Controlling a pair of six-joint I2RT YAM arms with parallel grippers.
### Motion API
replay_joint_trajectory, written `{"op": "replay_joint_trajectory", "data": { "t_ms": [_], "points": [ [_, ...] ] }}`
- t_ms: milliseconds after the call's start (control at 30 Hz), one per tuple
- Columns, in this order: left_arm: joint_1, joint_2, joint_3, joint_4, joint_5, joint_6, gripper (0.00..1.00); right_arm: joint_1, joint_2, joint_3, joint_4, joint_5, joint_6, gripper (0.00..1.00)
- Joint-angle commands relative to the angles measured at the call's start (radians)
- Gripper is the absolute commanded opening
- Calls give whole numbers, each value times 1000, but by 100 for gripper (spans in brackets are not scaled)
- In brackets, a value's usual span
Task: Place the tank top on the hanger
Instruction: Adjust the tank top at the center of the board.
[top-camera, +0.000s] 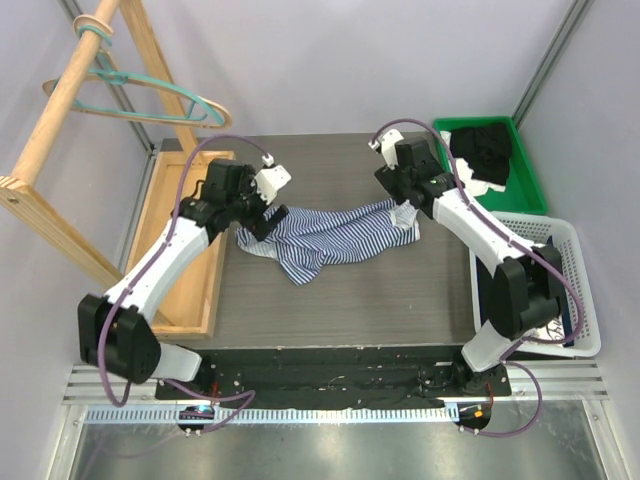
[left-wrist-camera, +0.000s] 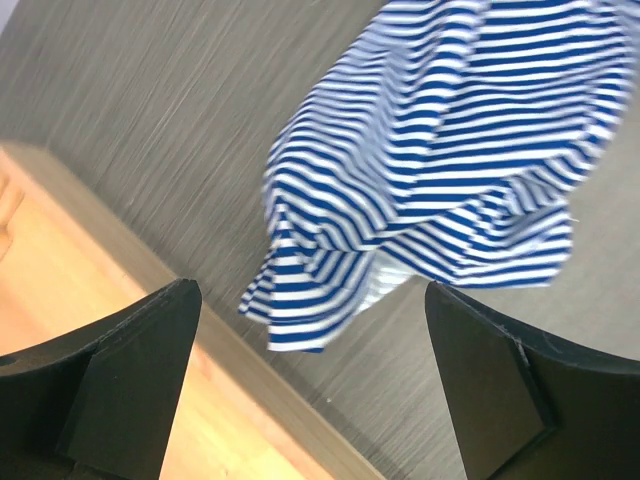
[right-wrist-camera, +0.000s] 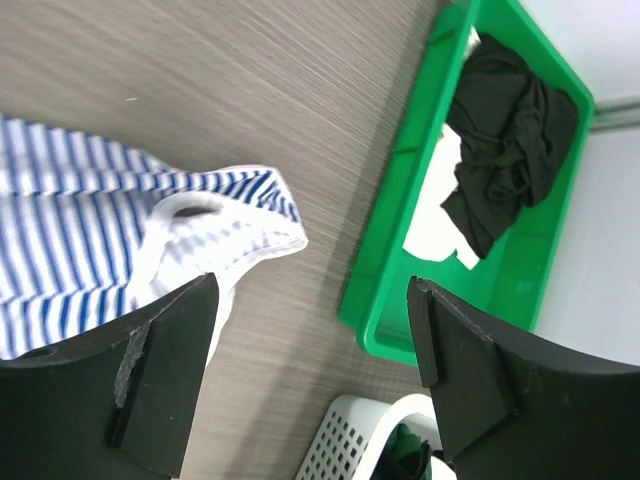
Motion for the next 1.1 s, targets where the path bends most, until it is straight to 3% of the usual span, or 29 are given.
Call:
{"op": "replay_joint_trajectory", "data": {
  "t_ms": [0,133,233,867,967,1067],
  "points": [
    [-2,-94,-83,-48,204,109,100,-1,-99,30,-122,-160,-16,83],
    [-1,-88,-128,-80,303,131,100,-1,-133,-12,-155,-240,-11,83],
    [-2,-39,-129,-97,340,122,94,0,-145,-26,-161,-270,-10,83],
    [-2,255,-75,10,357,66,66,-6,-153,-70,-152,-299,-14,83],
    [-2,265,-79,24,360,62,57,-9,-153,-76,-149,-302,-14,83],
    [-4,275,-77,29,369,56,42,-9,-148,-81,-146,-305,-13,83]
  ]
}}
